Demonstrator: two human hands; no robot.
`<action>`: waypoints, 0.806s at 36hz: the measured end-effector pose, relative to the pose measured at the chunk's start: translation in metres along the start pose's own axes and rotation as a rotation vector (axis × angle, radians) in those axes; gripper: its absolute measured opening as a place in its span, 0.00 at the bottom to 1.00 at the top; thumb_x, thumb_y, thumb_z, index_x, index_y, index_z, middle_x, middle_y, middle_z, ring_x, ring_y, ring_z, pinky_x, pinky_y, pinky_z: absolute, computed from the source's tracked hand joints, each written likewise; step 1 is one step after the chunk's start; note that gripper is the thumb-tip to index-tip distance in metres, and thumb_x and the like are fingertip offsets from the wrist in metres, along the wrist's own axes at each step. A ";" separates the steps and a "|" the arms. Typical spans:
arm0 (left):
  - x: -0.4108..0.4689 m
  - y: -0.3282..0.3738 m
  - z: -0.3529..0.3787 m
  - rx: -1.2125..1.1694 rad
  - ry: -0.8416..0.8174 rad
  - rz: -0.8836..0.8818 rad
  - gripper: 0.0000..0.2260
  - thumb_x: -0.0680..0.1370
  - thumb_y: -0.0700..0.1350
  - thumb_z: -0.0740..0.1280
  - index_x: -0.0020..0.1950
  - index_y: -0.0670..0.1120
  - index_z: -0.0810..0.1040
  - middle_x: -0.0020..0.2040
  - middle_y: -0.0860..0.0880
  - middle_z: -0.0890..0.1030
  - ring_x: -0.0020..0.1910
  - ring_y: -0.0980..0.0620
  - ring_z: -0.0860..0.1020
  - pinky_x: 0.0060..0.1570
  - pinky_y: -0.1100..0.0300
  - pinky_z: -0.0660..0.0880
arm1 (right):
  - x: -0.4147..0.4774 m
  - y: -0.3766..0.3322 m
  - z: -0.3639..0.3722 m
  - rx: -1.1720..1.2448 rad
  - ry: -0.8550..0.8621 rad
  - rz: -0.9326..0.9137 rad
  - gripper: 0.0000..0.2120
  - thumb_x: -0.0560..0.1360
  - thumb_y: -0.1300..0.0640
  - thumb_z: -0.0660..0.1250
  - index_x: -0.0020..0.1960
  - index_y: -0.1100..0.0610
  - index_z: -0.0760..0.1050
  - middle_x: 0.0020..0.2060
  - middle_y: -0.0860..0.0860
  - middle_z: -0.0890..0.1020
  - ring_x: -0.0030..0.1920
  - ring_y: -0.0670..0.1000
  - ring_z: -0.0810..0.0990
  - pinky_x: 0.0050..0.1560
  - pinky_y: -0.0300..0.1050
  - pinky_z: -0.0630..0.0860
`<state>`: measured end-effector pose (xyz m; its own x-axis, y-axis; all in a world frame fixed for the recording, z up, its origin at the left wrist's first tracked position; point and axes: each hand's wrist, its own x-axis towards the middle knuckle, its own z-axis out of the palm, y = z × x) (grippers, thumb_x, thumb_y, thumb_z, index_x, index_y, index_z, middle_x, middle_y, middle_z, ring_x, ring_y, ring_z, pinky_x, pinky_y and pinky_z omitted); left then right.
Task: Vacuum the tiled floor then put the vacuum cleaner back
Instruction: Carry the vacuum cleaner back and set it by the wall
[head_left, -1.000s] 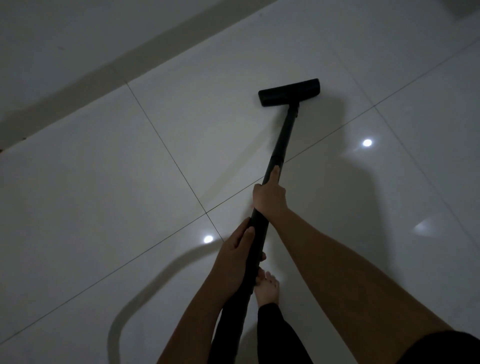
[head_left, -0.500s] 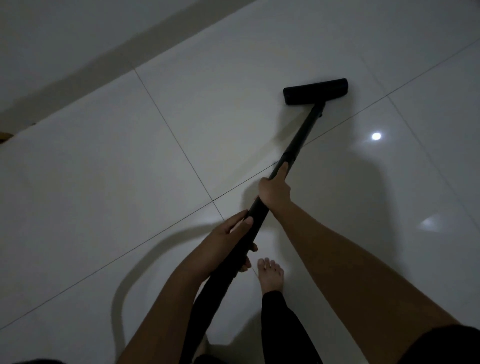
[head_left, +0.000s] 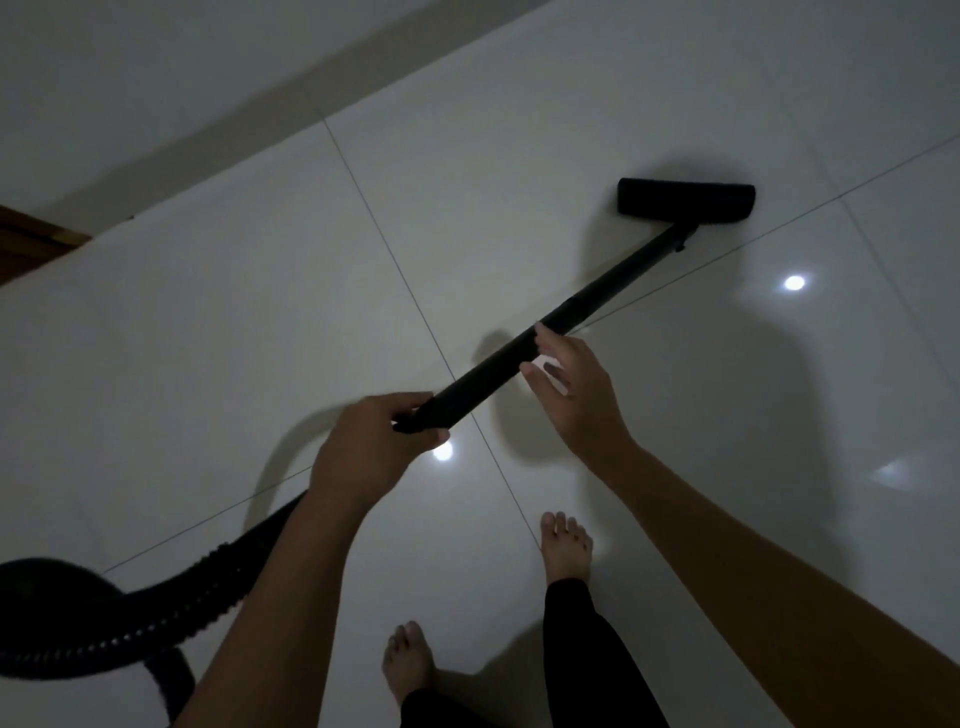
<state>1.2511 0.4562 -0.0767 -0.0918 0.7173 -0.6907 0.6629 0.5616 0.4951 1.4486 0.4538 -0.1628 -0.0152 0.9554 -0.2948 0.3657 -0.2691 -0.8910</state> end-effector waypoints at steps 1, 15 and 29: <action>0.000 -0.001 -0.003 0.003 -0.002 -0.003 0.20 0.69 0.45 0.75 0.61 0.50 0.79 0.47 0.54 0.79 0.48 0.53 0.79 0.55 0.56 0.75 | 0.001 0.000 0.000 0.005 -0.047 -0.071 0.23 0.78 0.61 0.65 0.71 0.65 0.67 0.62 0.58 0.74 0.62 0.47 0.73 0.64 0.32 0.70; -0.002 -0.019 -0.025 0.144 0.017 0.030 0.20 0.70 0.44 0.74 0.62 0.49 0.79 0.55 0.48 0.83 0.52 0.53 0.79 0.57 0.54 0.76 | 0.038 -0.010 0.034 -0.196 -0.611 -0.393 0.19 0.74 0.60 0.70 0.64 0.60 0.76 0.57 0.54 0.80 0.58 0.50 0.78 0.61 0.49 0.75; -0.017 -0.027 -0.045 0.302 0.238 0.073 0.18 0.75 0.47 0.69 0.64 0.47 0.76 0.61 0.46 0.80 0.59 0.48 0.77 0.55 0.60 0.70 | 0.030 -0.017 0.075 -0.245 -0.473 -0.486 0.18 0.75 0.57 0.67 0.63 0.60 0.77 0.55 0.54 0.80 0.54 0.51 0.77 0.60 0.42 0.69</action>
<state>1.2013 0.4478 -0.0544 -0.1825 0.8463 -0.5005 0.8598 0.3843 0.3363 1.3724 0.4783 -0.1820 -0.6102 0.7905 -0.0518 0.4123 0.2611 -0.8728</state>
